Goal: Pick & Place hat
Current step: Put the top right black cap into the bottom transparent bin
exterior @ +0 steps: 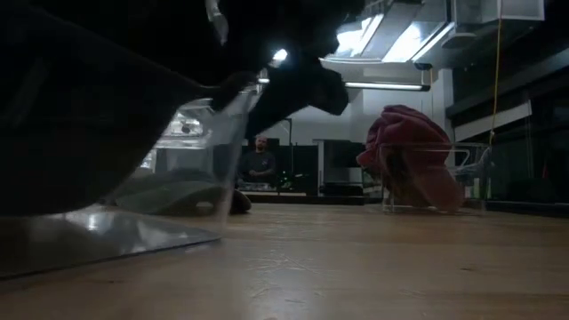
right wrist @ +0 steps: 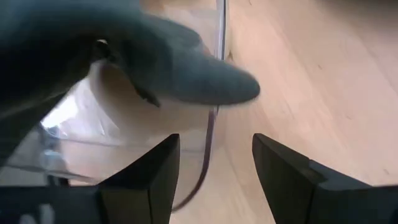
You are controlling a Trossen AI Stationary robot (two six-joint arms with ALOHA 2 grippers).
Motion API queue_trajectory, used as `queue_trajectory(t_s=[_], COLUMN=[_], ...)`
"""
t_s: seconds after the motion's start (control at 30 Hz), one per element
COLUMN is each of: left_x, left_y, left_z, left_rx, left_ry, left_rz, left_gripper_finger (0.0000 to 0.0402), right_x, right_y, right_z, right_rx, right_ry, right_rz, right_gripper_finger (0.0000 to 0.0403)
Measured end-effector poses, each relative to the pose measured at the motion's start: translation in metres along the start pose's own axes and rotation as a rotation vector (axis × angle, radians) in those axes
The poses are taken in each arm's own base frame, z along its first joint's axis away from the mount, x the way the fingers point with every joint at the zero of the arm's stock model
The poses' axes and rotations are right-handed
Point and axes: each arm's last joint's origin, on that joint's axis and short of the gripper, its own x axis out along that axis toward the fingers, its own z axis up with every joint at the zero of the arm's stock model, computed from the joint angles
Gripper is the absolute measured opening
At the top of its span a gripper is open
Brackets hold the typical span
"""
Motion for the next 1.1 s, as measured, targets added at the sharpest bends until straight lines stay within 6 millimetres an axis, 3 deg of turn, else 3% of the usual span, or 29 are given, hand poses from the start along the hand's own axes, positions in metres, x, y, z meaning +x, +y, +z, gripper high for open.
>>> queue_trajectory(t_s=[0.2, 0.6, 0.93, 1.1], left_x=[0.000, 0.000, 0.000, 0.000], left_y=[0.000, 0.000, 0.000, 0.000], left_z=[0.000, 0.000, 0.000, 0.000], left_rx=[0.000, 0.000, 0.000, 0.000], left_ry=[0.000, 0.000, 0.000, 0.000], left_rz=[0.000, 0.000, 0.000, 0.000], left_gripper_finger=[0.0210, 0.0210, 0.0210, 0.0210], right_x=[-0.006, -0.052, -0.074, -0.105], right_y=[-0.014, -0.039, -0.073, -0.076], right_z=[-0.005, -0.001, -0.004, 0.002], right_rx=[-0.076, -0.219, -0.305, -0.260], right_ry=[0.050, 0.098, 0.233, 0.166], right_rz=[-0.153, -0.394, -0.704, -0.705], right_gripper_finger=[0.0200, 0.0199, 0.0199, 0.0199])
